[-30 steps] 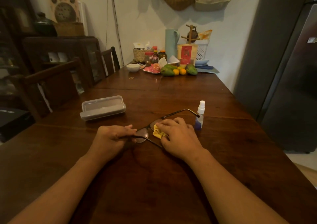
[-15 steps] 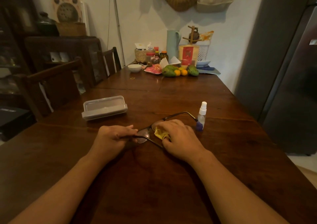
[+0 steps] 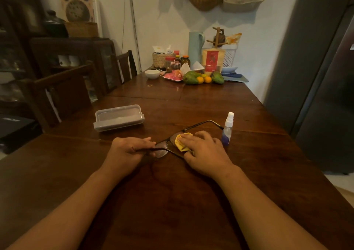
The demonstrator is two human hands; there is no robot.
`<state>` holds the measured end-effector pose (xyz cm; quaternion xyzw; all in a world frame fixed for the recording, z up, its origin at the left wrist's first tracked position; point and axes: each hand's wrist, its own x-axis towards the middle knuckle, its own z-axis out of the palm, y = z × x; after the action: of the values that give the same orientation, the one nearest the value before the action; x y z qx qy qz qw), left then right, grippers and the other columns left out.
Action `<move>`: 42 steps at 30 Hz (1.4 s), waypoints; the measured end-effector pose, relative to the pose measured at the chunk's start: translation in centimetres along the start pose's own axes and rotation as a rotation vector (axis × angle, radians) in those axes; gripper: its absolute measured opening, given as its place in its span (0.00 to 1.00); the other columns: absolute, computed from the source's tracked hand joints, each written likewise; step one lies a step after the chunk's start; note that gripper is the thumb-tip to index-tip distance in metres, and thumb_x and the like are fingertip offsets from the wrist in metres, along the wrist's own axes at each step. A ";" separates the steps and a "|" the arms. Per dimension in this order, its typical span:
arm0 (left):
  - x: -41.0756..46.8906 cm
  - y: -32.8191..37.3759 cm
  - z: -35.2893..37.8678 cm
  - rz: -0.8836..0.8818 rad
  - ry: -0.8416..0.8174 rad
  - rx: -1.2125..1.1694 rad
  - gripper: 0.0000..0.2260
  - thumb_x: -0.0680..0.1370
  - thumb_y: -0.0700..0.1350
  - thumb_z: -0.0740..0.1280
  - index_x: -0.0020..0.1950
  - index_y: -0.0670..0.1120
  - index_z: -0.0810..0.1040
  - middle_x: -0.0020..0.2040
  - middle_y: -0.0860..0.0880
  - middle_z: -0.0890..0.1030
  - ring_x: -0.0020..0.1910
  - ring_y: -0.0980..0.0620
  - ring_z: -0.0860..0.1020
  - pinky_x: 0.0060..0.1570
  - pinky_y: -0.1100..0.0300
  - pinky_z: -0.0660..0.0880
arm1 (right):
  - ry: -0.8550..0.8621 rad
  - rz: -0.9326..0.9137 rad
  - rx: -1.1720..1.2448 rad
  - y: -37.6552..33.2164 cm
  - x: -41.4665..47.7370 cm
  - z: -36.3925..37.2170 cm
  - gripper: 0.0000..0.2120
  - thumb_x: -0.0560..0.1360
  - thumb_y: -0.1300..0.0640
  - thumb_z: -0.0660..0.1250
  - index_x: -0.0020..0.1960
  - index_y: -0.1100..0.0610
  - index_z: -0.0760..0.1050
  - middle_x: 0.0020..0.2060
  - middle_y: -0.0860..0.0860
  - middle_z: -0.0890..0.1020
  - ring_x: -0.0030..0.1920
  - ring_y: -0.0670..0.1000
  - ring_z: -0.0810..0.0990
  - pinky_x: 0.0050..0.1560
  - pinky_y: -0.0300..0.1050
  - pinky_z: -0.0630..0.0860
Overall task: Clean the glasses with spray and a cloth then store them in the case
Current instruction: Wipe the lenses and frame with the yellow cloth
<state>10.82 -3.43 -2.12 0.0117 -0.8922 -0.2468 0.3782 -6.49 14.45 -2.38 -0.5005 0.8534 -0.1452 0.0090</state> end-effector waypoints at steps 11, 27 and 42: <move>-0.1 0.1 0.2 -0.019 -0.003 0.003 0.14 0.64 0.28 0.78 0.47 0.37 0.85 0.44 0.42 0.86 0.52 0.44 0.84 0.53 0.51 0.79 | 0.024 -0.022 0.108 0.3 -0.1 0.0 0.22 0.80 0.49 0.60 0.73 0.37 0.66 0.73 0.35 0.68 0.71 0.47 0.60 0.62 0.53 0.61; -0.1 0.0 0.1 -0.008 -0.014 0.014 0.13 0.65 0.29 0.78 0.46 0.41 0.86 0.47 0.43 0.86 0.52 0.48 0.84 0.52 0.48 0.80 | 0.056 0.054 -0.012 0.1 -0.2 -0.2 0.22 0.79 0.47 0.59 0.73 0.39 0.67 0.73 0.44 0.70 0.74 0.49 0.61 0.66 0.61 0.65; 0.0 0.0 0.1 -0.002 -0.025 -0.013 0.12 0.65 0.28 0.77 0.46 0.39 0.86 0.47 0.43 0.86 0.53 0.48 0.84 0.54 0.48 0.80 | 0.032 0.008 -0.001 -0.4 -0.1 0.0 0.25 0.80 0.50 0.58 0.76 0.41 0.63 0.76 0.43 0.65 0.76 0.48 0.56 0.69 0.61 0.61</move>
<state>10.73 -3.33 -2.18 0.0069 -0.8952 -0.2530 0.3669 -6.16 14.34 -2.28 -0.4947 0.8555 -0.1527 -0.0041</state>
